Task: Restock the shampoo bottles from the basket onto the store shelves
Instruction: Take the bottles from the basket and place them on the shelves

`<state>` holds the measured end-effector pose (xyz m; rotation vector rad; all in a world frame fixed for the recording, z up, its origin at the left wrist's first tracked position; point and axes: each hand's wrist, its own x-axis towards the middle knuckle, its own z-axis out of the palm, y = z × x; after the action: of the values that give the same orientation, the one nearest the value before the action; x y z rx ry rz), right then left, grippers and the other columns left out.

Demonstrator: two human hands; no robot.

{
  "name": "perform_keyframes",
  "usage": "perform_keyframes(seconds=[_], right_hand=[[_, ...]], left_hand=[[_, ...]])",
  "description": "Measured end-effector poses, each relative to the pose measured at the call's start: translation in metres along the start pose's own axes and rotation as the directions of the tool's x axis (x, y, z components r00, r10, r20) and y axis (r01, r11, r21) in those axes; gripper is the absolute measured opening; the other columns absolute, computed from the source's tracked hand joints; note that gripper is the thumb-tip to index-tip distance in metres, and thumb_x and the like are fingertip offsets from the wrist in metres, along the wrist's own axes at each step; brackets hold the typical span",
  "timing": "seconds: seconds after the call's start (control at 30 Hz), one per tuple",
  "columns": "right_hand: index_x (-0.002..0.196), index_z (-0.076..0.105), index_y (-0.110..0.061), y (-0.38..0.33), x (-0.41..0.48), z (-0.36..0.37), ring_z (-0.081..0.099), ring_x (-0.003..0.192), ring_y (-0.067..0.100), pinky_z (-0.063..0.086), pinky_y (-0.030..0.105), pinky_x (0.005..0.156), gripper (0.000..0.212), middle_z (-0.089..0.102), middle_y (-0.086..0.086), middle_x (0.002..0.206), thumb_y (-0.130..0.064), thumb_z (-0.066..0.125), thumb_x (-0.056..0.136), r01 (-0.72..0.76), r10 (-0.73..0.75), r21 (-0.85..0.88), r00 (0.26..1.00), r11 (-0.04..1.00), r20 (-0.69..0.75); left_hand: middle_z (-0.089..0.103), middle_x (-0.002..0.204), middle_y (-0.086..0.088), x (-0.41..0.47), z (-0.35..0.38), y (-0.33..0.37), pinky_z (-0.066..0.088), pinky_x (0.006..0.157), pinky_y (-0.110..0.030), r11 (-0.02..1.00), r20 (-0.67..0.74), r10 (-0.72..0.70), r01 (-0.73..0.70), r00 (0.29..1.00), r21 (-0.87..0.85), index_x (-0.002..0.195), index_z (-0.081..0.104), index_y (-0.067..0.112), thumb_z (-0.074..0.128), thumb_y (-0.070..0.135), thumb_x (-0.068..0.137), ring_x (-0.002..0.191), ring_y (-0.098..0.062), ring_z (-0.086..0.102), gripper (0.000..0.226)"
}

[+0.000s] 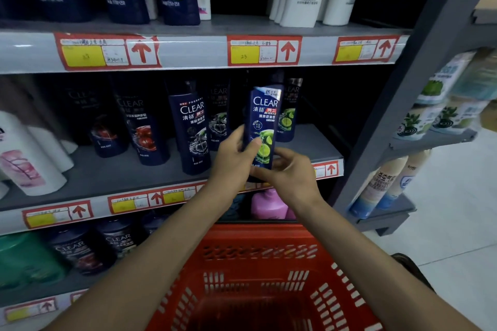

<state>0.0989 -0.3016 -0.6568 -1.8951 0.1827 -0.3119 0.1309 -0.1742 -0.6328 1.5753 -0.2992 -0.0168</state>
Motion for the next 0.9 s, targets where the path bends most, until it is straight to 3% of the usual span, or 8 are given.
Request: perform_keyframes(seconds=[0.1, 0.2, 0.3, 0.37, 0.5, 0.63, 0.73, 0.9], right_hand=[[0.112, 0.077, -0.028, 0.005, 0.011, 0.005, 0.074, 0.075, 0.005, 0.062, 0.04, 0.076, 0.049, 0.078, -0.01, 0.081, -0.032, 0.092, 0.066, 0.036, -0.037, -0.017, 0.996, 0.999, -0.077], [0.111, 0.075, -0.03, 0.009, 0.022, 0.009, 0.073, 0.075, 0.004, 0.062, 0.039, 0.072, 0.059, 0.078, -0.012, 0.082, -0.054, 0.08, 0.058, 0.077, -0.089, -0.09, 0.985, 0.993, -0.149], [0.108, 0.075, -0.028, 0.012, 0.035, 0.013, 0.07, 0.075, -0.002, 0.06, 0.032, 0.073, 0.043, 0.075, -0.016, 0.083, -0.042, 0.088, 0.069, 0.083, -0.122, -0.174, 0.966, 0.981, -0.228], [0.114, 0.074, -0.025, 0.013, 0.045, 0.014, 0.064, 0.073, -0.004, 0.055, 0.024, 0.071, 0.048, 0.069, -0.02, 0.079, -0.037, 0.091, 0.071, 0.072, -0.136, -0.231, 0.952, 0.97, -0.273], [0.115, 0.073, -0.025, 0.019, 0.065, 0.021, 0.065, 0.076, 0.005, 0.056, 0.028, 0.073, 0.054, 0.073, -0.011, 0.082, -0.043, 0.092, 0.068, 0.046, -0.147, -0.315, 0.941, 0.948, -0.304], [0.102, 0.072, -0.024, 0.022, 0.08, 0.03, 0.066, 0.07, 0.013, 0.057, 0.034, 0.065, 0.043, 0.07, -0.007, 0.073, -0.044, 0.09, 0.069, 0.057, -0.176, -0.359, 0.935, 0.932, -0.308], [0.082, 0.061, -0.023, 0.023, 0.09, 0.035, 0.057, 0.062, 0.013, 0.043, 0.029, 0.056, 0.035, 0.06, -0.009, 0.065, -0.041, 0.088, 0.07, 0.067, -0.197, -0.39, 0.932, 0.918, -0.304], [0.085, 0.06, -0.022, 0.033, 0.104, 0.044, 0.055, 0.078, 0.016, 0.046, 0.031, 0.069, 0.036, 0.063, 0.001, 0.093, -0.039, 0.089, 0.072, 0.067, -0.223, -0.442, 0.924, 0.894, -0.31]], left_hand=[[0.074, 0.114, 0.012, 0.008, 0.006, -0.006, 0.056, 0.095, -0.031, 0.992, -0.036, 0.03, -0.026, 0.999, 0.123, 0.137, 0.059, 0.031, 0.053, 0.022, 0.106, 0.102, -0.003, 0.071, 0.033], [0.069, 0.116, 0.009, 0.016, 0.01, -0.015, 0.058, 0.092, -0.043, 0.915, -0.084, 0.105, -0.063, 0.991, 0.399, 0.143, 0.048, 0.044, 0.053, 0.03, 0.104, 0.102, -0.01, 0.068, 0.042], [0.055, 0.127, 0.0, 0.02, 0.011, -0.018, 0.058, 0.09, -0.046, 0.802, -0.105, 0.098, -0.016, 0.99, 0.598, 0.157, 0.028, 0.044, 0.055, 0.019, 0.102, 0.104, -0.018, 0.065, 0.066], [0.05, 0.132, -0.002, 0.022, 0.013, -0.02, 0.058, 0.091, -0.046, 0.79, -0.1, 0.032, 0.036, 0.994, 0.612, 0.161, 0.019, 0.041, 0.054, 0.014, 0.102, 0.103, -0.02, 0.063, 0.074], [0.053, 0.137, -0.002, 0.033, 0.018, -0.027, 0.057, 0.093, -0.042, 0.835, -0.084, -0.034, 0.075, 0.996, 0.546, 0.162, 0.016, 0.04, 0.053, 0.005, 0.098, 0.106, -0.016, 0.064, 0.082], [0.057, 0.136, 0.001, 0.039, 0.021, -0.03, 0.057, 0.088, -0.036, 0.855, -0.089, -0.044, 0.083, 0.995, 0.513, 0.164, 0.008, 0.037, 0.049, -0.001, 0.095, 0.106, -0.013, 0.062, 0.089], [0.058, 0.136, 0.001, 0.044, 0.02, -0.035, 0.056, 0.077, -0.033, 0.859, -0.101, -0.04, 0.086, 0.994, 0.505, 0.164, 0.004, 0.038, 0.049, -0.001, 0.095, 0.103, -0.017, 0.064, 0.091], [0.061, 0.134, 0.002, 0.055, 0.017, -0.045, 0.048, 0.069, -0.018, 0.889, -0.086, -0.075, 0.105, 0.993, 0.446, 0.164, 0.005, 0.038, 0.05, -0.002, 0.095, 0.1, -0.008, 0.06, 0.091]])
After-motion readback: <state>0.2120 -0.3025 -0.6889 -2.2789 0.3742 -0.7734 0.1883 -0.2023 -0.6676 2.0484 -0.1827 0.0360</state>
